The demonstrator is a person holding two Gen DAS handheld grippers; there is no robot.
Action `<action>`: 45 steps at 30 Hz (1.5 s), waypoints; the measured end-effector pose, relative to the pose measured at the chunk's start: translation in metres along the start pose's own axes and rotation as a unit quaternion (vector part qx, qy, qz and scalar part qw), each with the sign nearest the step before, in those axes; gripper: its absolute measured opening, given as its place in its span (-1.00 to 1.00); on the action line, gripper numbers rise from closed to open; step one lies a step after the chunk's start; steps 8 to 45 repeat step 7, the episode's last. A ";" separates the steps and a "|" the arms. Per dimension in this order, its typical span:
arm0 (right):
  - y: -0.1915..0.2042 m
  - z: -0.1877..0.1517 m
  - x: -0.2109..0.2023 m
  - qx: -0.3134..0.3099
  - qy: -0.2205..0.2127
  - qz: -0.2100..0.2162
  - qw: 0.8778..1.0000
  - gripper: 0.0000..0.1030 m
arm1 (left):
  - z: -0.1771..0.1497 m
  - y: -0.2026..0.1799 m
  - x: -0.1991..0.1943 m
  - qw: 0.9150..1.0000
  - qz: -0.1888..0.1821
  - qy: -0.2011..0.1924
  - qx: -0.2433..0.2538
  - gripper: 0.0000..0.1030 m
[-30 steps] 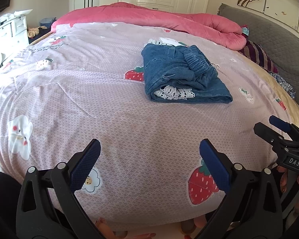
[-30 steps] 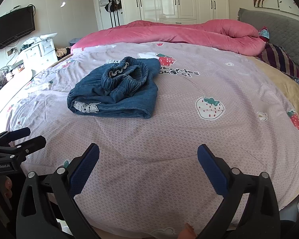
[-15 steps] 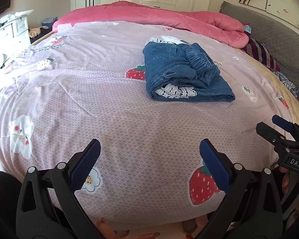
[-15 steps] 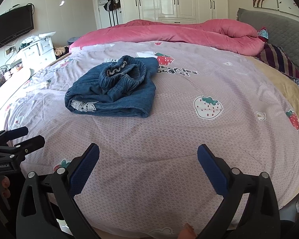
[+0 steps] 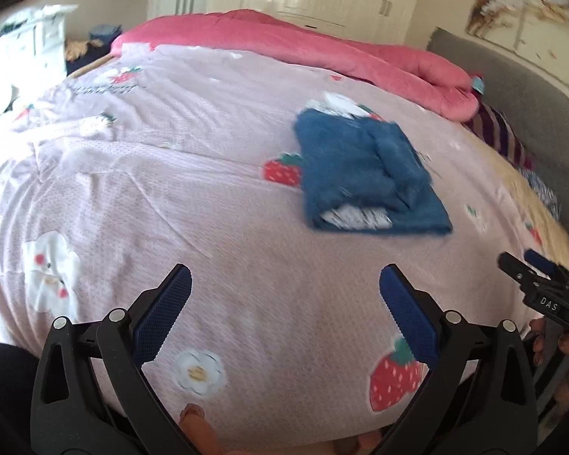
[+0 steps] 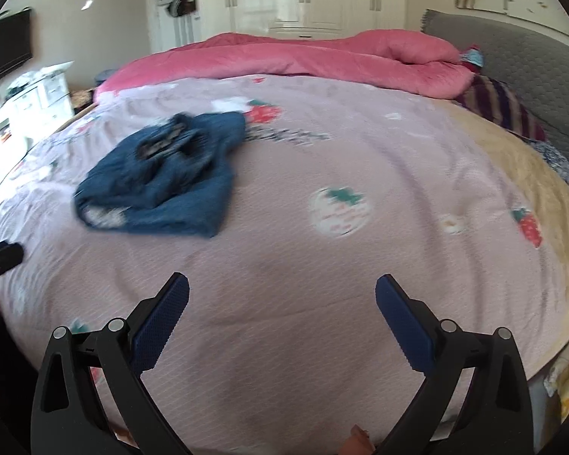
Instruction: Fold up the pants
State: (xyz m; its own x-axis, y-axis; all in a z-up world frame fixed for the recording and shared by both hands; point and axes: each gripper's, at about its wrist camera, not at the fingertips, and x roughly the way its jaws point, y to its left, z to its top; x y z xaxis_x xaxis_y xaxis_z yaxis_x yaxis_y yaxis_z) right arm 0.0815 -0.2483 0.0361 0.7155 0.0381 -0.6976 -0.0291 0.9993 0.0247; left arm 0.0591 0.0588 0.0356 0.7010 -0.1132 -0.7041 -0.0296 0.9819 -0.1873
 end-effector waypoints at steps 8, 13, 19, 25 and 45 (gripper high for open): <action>-0.117 0.066 0.062 0.073 0.043 -0.102 0.991 0.91 | 0.088 0.102 0.068 0.980 0.183 0.071 -0.028 0.82; -0.117 0.066 0.062 0.073 0.043 -0.102 0.991 0.91 | 0.088 0.102 0.068 0.980 0.183 0.071 -0.028 0.82; -0.117 0.066 0.062 0.073 0.043 -0.102 0.991 0.91 | 0.088 0.102 0.068 0.980 0.183 0.071 -0.028 0.82; -0.117 0.066 0.062 0.073 0.043 -0.102 0.991 0.91 | 0.088 0.102 0.068 0.980 0.183 0.071 -0.028 0.82; -0.117 0.066 0.062 0.073 0.043 -0.102 0.991 0.91 | 0.088 0.102 0.068 0.980 0.183 0.071 -0.028 0.82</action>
